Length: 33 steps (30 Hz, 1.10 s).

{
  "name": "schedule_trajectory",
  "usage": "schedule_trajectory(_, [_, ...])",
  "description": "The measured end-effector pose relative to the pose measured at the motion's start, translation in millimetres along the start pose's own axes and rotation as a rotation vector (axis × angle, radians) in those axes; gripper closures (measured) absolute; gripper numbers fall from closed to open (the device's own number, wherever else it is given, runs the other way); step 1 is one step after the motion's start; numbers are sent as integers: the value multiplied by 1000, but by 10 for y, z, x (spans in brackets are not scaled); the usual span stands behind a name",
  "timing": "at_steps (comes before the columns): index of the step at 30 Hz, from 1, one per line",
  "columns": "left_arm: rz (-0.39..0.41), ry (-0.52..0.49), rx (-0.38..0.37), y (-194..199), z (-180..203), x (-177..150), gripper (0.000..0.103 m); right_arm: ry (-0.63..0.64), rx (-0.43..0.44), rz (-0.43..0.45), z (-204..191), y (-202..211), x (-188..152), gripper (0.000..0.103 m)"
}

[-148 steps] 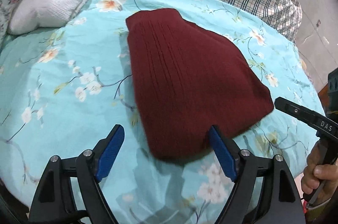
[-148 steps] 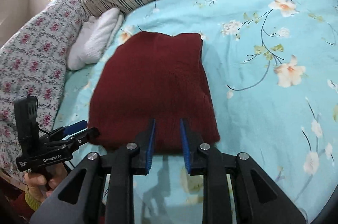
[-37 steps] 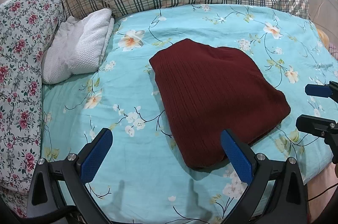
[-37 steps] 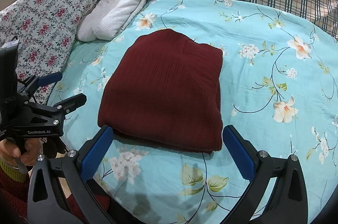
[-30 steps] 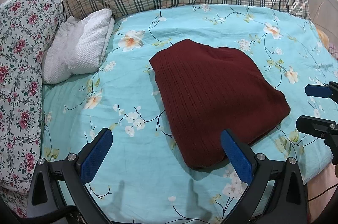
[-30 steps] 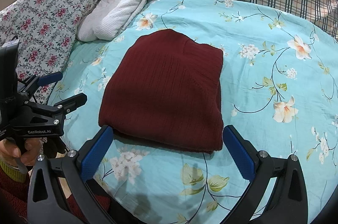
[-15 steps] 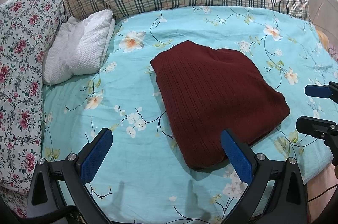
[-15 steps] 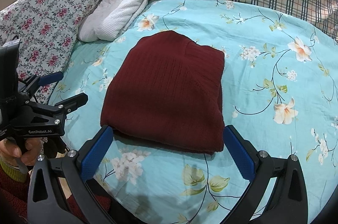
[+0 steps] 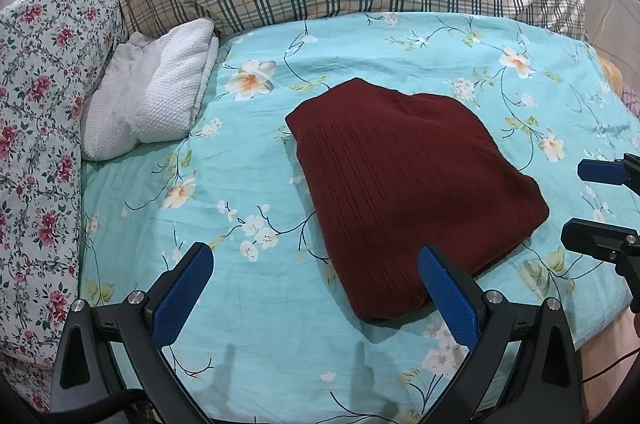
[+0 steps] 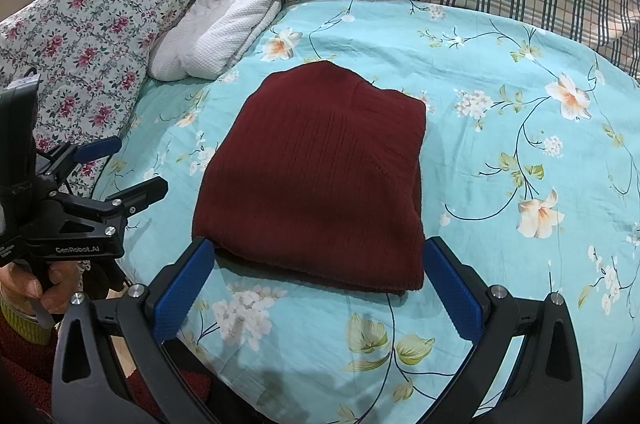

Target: Fold large clothes

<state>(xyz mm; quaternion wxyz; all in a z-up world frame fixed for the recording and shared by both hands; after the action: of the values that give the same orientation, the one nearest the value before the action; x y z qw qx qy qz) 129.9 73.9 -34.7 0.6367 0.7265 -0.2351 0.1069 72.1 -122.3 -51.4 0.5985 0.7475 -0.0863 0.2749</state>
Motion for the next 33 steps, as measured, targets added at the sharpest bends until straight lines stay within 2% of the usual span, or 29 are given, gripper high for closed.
schedule_trajectory(33, [11, 9, 5, -36, 45, 88, 1, 8, 8, 17, 63, 31, 148, 0])
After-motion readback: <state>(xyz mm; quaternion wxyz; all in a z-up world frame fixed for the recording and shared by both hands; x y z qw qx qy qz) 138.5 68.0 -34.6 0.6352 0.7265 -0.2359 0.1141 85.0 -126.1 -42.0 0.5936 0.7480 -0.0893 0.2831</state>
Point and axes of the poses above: each gripper's, at about its wrist camera, not at the fingertips, and y roughly against the way its jaws point, z to its right, x to its top, the point moved 6 cm from there along -y, roughly the way its jaws point, and after that the axes turned 10 degrees about -z, right-handed, at the moved point
